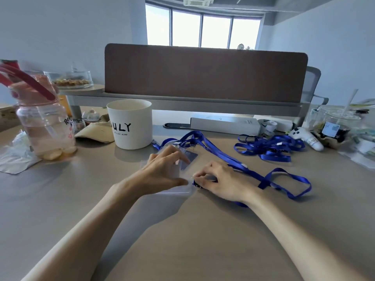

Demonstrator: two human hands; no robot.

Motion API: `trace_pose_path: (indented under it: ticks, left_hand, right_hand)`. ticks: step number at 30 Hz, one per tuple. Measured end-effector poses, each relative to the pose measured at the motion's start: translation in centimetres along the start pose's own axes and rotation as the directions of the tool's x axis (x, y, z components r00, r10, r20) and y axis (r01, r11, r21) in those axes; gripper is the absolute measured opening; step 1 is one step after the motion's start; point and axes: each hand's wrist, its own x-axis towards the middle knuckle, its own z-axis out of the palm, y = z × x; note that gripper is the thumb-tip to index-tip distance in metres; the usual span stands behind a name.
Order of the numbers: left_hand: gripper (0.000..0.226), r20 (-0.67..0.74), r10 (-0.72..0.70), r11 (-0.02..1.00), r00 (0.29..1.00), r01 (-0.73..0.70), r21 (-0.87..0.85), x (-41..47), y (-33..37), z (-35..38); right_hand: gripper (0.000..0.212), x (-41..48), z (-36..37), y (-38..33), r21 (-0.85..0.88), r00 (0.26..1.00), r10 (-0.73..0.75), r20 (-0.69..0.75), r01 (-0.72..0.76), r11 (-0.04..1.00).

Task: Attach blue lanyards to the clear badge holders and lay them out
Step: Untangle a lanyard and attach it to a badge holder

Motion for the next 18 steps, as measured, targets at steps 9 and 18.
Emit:
trace_pose_path:
  ticks: [9, 18]
  left_hand:
    - [0.021, -0.084, 0.041, 0.999, 0.996, -0.043, -0.025, 0.1, 0.2, 0.4]
    - [0.033, -0.144, 0.113, 0.994, 0.983, -0.112, 0.017, 0.6, 0.9, 1.2]
  right_hand:
    - [0.006, -0.2, 0.1, -0.9, 0.379, 0.990, -0.012, -0.144, 0.066, 0.923]
    - [0.005, -0.6, -0.1, -1.1, 0.503, 0.988, -0.018, -0.155, 0.095, 0.859]
